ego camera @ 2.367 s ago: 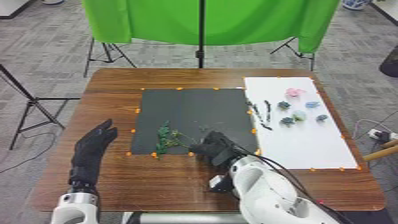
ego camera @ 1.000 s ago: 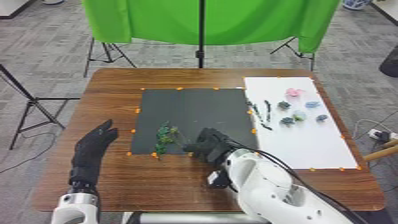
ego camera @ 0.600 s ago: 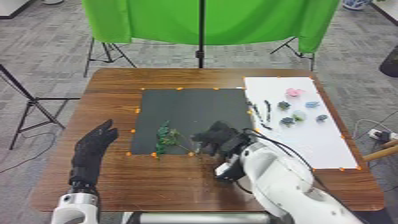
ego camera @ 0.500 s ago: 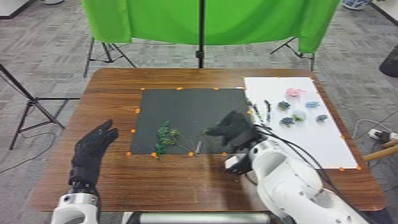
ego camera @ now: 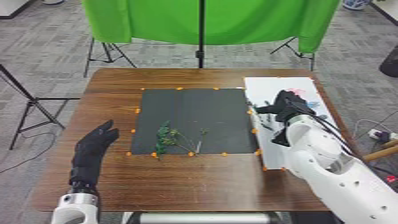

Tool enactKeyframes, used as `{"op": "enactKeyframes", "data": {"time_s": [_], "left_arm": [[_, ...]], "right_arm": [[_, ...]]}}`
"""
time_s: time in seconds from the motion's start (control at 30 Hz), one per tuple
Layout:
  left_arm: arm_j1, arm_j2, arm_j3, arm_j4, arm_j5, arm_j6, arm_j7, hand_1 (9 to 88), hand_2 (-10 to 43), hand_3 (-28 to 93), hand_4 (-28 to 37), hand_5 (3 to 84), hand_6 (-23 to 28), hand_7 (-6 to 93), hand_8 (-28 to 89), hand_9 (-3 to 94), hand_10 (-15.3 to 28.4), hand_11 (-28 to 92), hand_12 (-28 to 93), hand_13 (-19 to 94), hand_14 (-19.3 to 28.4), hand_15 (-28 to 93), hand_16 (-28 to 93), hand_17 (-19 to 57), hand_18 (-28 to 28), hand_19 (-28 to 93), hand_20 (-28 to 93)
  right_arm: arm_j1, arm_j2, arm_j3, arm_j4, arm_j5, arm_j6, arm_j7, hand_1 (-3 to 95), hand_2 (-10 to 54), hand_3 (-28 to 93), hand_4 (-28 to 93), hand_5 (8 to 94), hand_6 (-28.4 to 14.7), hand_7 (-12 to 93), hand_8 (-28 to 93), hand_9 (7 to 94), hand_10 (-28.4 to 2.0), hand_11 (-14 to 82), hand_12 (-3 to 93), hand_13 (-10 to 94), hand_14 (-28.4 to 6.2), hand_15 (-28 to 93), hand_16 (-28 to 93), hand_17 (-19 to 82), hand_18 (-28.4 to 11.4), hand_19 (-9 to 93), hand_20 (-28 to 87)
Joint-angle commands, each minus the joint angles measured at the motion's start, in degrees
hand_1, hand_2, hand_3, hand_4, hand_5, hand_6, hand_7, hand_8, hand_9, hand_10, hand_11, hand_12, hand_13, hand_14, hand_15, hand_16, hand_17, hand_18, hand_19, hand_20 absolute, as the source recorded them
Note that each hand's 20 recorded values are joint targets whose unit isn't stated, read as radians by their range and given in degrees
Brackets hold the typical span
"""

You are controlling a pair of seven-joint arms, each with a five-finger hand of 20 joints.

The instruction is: Arrange flowers

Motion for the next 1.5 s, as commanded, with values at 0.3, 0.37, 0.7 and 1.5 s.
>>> {"op": "enactKeyframes", "data": {"time_s": [0.3, 0.37, 0.7, 1.5], "left_arm": [[0.92, -0.06, 0.32, -0.01, 0.11, -0.55, -0.75, 29.4, 1.8, 64, -21.9, 44.6, 4.3, 11.4, -7, 44.1, 13.1, 17, 12, 31, 16.3, 19, 1, 2.2, 13.6, 9, 19], [1.06, -0.07, 0.29, -0.02, 0.18, -0.51, -0.56, 29.4, 1.8, 64, -21.9, 44.6, 4.3, 11.4, -7, 44.1, 13.1, 17, 12, 31, 16.4, 19, 1, 2.2, 13.6, 9, 19], [1.32, -0.21, 0.27, -0.11, -0.21, -0.04, -0.55, 29.3, 1.8, 64, -21.9, 44.7, 4.3, 11.4, -7, 44.1, 13.1, 17, 12, 31, 16.2, 19, 2, 2.1, 13.6, 9, 19], [0.36, -0.25, 0.53, 0.64, 0.15, -3.60, -1.00, 28.0, 1.7, 64, -21.4, 44.5, 5.0, 10.2, -7, 43.7, 13.3, 16, 12, 31, 16.3, 19, 2, 1.9, 13.7, 9, 20]], "right_arm": [[7.57, -0.99, -13.22, 7.47, -5.15, -3.53, -1.17, 30.0, -9.5, 53, -17, 72.9, -6.3, 12, -6, 86.2, -14.0, 39.1, 27.6, 93, -4.0, 56, 34, 67, -10.4, 93, 55], [8.57, -1.50, -15.40, 8.74, -6.84, -3.16, -0.32, 35.9, -9.5, 52, -17, 76.0, -5.4, 14, -6, 86.8, -13.7, 39.4, 27.4, 93, -3.5, 56, 33, 68, -9.8, 93, 54], [7.13, -1.68, -14.17, 10.05, -3.29, 1.58, -1.16, 60.2, -9.5, 48, -7, 84.3, -2.3, 21, 22, 91.3, -10.9, 40.2, 27.8, 94, -2.6, 61, 29, 72, -9.6, 93, 56], [-6.67, -7.22, -6.77, -6.56, 9.31, 8.11, -4.54, 55.5, -9.5, 57, 0, 84.6, -2.4, 27, 23, 92.9, -10.4, 44.6, 26.6, 94, -2.6, 68, 26, 74, -10.1, 93, 63]]}}
